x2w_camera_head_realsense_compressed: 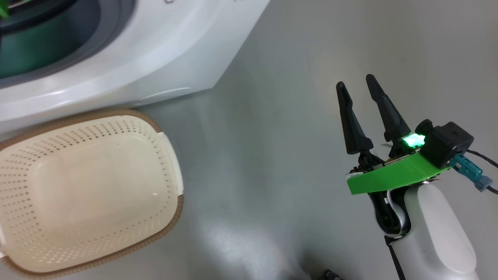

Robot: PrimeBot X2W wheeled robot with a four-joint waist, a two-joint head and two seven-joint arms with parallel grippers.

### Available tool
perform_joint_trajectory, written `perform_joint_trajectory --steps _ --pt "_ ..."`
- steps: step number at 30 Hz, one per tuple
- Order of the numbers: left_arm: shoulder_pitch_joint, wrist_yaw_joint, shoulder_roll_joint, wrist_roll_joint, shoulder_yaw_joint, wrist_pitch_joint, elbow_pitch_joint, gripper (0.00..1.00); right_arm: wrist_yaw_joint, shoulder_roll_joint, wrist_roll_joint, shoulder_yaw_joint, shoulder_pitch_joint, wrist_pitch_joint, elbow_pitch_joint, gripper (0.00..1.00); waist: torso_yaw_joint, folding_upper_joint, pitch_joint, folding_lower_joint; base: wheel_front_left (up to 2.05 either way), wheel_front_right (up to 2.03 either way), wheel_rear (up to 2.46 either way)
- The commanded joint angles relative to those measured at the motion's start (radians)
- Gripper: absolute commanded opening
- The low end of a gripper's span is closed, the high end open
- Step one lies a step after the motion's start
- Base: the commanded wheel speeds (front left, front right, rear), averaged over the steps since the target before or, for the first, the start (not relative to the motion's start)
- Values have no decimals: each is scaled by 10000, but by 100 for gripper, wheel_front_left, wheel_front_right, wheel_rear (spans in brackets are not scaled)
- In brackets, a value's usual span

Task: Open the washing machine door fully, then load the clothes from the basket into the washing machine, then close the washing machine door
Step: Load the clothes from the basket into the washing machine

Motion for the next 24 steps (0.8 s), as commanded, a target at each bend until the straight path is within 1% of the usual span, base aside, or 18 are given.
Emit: perform_joint_trajectory --steps 1,7,14,16,24 --pt "150 -85 332 -113 50 -255 -140 100 16 26 -97 102 44 -48 -213 100 186 0 -147 0 0 0 0" --pt "827 -207 205 -363 108 -977 -234 100 16 -16 -201 -29 121 -48 -178 100 554 0 -485 0 0 0 0" --pt "2010 -251 31 -519 199 -1265 -990 100 16 -182 -223 24 262 -48 -89 100 938 0 -1117 0 0 0 0" --pt "2449 -251 11 -570 299 -1277 -1408 100 16 -224 -222 32 318 -48 -56 100 1039 0 -1312 0 0 0 0" --pt "4873 -31 -160 -740 943 -1284 -3853 100 16 -436 -215 70 573 -48 54 100 1427 0 -2072 0 0 0 0"
